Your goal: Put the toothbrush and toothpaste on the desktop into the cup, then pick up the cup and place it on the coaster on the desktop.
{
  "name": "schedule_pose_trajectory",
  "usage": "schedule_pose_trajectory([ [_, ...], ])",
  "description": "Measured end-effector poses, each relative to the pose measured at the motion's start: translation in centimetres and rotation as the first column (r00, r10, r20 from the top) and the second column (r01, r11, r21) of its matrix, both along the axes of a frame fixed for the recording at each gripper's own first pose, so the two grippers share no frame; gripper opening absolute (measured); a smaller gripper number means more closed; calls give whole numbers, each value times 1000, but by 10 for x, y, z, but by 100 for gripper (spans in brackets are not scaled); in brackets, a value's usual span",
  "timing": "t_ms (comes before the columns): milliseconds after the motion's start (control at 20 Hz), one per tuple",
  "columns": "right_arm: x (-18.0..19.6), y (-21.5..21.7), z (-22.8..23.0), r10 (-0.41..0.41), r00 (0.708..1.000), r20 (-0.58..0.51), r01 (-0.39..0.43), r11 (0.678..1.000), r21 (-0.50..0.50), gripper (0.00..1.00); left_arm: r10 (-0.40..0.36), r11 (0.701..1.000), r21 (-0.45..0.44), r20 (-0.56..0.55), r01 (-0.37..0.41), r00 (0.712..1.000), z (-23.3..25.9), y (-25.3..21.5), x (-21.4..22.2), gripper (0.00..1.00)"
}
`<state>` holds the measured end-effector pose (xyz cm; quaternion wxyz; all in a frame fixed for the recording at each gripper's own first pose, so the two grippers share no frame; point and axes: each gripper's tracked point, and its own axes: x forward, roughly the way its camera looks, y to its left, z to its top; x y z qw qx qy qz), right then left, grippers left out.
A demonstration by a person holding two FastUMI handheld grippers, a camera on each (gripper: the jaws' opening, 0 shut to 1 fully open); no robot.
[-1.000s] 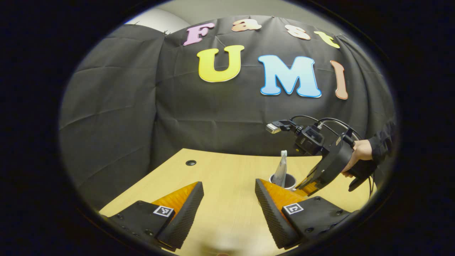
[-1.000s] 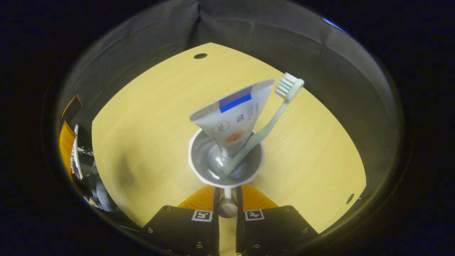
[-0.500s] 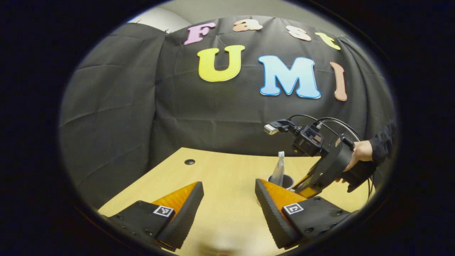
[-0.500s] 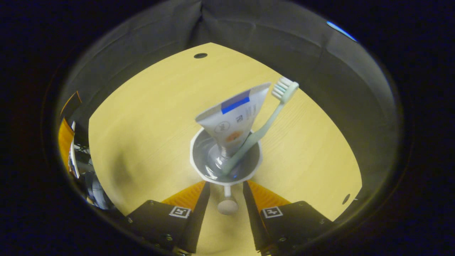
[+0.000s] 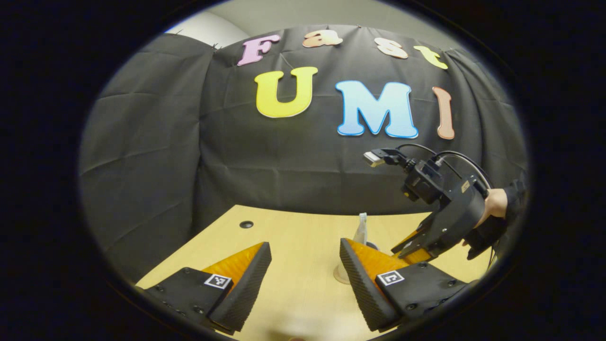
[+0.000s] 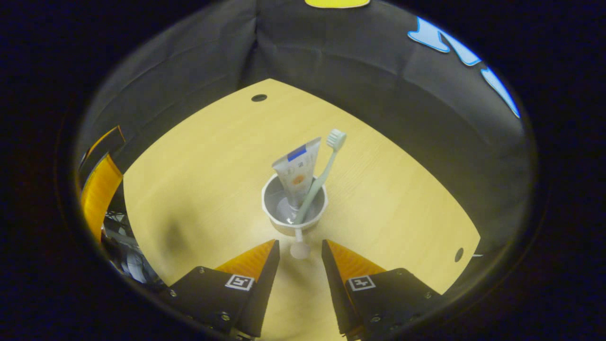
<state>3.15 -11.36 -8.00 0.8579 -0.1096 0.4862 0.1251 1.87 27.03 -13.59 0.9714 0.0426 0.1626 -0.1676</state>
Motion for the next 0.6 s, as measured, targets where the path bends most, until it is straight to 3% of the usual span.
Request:
schedule_pose_trajectory([
  [150,-46,-51,79,-45,997,61,45,999,12,57,-21,1000,-4,33,21,999,23,-10,1,98],
  [350,-141,-105,199,-117,979,164,116,993,17,57,-69,998,-1,72,69,995,55,-27,0,96],
  [600,-279,-142,355,-231,904,359,218,973,76,60,-134,991,9,133,134,982,98,-55,-8,94],
])
